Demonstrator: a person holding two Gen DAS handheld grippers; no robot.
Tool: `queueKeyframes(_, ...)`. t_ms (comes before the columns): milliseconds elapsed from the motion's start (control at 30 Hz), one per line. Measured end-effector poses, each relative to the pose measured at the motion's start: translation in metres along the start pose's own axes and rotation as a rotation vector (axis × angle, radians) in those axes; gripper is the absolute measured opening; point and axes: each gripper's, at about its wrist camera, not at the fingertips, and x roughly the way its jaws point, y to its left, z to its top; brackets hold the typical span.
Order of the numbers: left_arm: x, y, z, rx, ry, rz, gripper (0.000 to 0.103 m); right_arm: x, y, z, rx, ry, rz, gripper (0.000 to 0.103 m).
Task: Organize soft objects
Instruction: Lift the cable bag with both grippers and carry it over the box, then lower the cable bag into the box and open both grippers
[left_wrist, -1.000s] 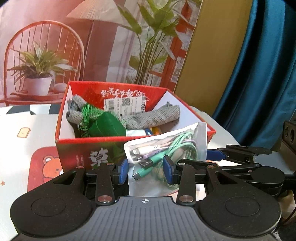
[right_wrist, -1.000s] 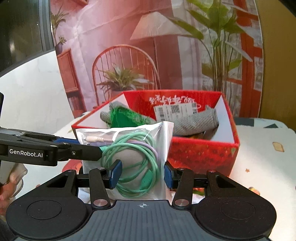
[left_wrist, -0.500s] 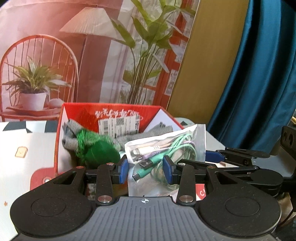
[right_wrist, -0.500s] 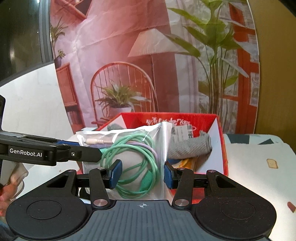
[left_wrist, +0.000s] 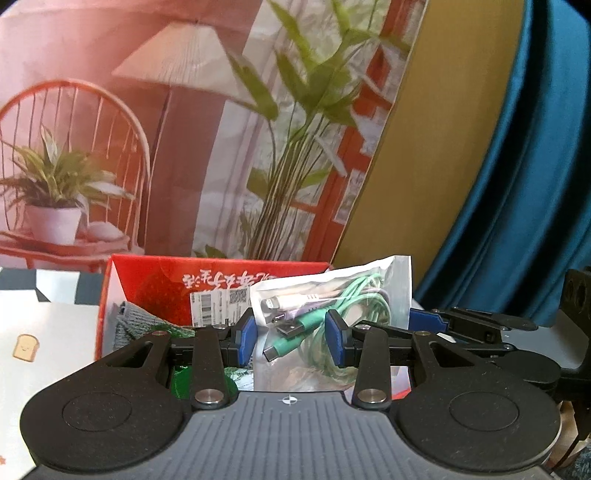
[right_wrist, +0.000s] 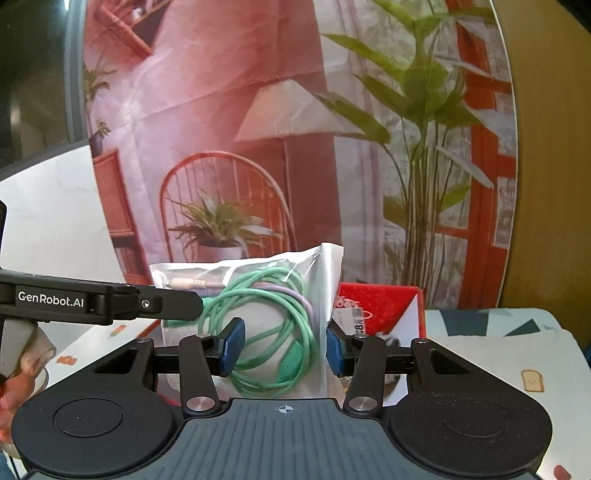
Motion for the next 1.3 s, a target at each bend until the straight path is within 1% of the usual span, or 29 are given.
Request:
queueKeyframes(133,0.029,0.006,-0.006,-0.002,0.076,0.008,0.042,0.024,-0.014,-0.005,0.017,0.065,-0.017,0.043)
queueKeyframes(300,0.056,0.014,-0.022,-0.005,0.170,0.017,0.042,0.048,-0.023,-0.023,0.037,0.170,-0.038,0.042)
queueKeyframes(433,0.067,0.018,-0.029,0.007,0.210,0.026,0.042,0.060,-0.026,-0.035,0.035,0.226,-0.049,0.043)
queueKeyframes(567,0.068,0.020,-0.028,0.024,0.212,0.045,0.042,0.061,-0.029,-0.037,0.024,0.226,-0.069,0.045)
queueKeyframes(667,0.065,0.018,-0.025,0.043,0.203,0.066,0.044,0.058,-0.031,-0.035,0.010,0.207,-0.096,0.046)
queueKeyframes(700,0.063,0.018,-0.024,0.050,0.198,0.072,0.045,0.055,-0.032,-0.034,0.003,0.196,-0.099,0.046)
queueKeyframes(767,0.058,0.016,-0.021,0.068,0.182,0.084,0.054,0.050,-0.030,-0.032,-0.013,0.174,-0.107,0.047)
queueKeyframes(833,0.050,0.013,-0.019,0.088,0.162,0.094,0.057,0.045,-0.028,-0.030,-0.033,0.156,-0.116,0.052)
queueKeyframes(900,0.042,0.008,-0.018,0.109,0.145,0.104,0.063,0.039,-0.024,-0.027,-0.053,0.134,-0.123,0.057)
queueKeyframes(933,0.037,0.007,-0.017,0.119,0.134,0.110,0.068,0.036,-0.022,-0.026,-0.063,0.124,-0.126,0.062)
queueKeyframes(967,0.033,0.005,-0.017,0.128,0.124,0.117,0.074,0.033,-0.019,-0.026,-0.073,0.113,-0.129,0.064)
queueKeyframes(1000,0.027,0.003,-0.018,0.139,0.114,0.125,0.077,0.030,-0.017,-0.025,-0.079,0.102,-0.132,0.070)
queueKeyframes(1033,0.023,0.002,-0.018,0.147,0.108,0.135,0.084,0.026,-0.014,-0.024,-0.085,0.091,-0.133,0.075)
queueKeyframes(1067,0.017,0.002,-0.019,0.155,0.099,0.149,0.090,0.023,-0.012,-0.024,-0.090,0.080,-0.133,0.078)
queueKeyframes(1133,0.007,0.001,-0.021,0.164,0.083,0.169,0.094,0.017,-0.006,-0.026,-0.098,0.066,-0.136,0.089)
queueKeyframes(1233,-0.004,0.002,-0.025,0.162,0.080,0.195,0.099,0.008,0.001,-0.029,-0.103,0.048,-0.144,0.101)
queueKeyframes(1300,-0.012,0.004,-0.029,0.159,0.076,0.213,0.100,0.004,0.005,-0.032,-0.101,0.043,-0.148,0.102)
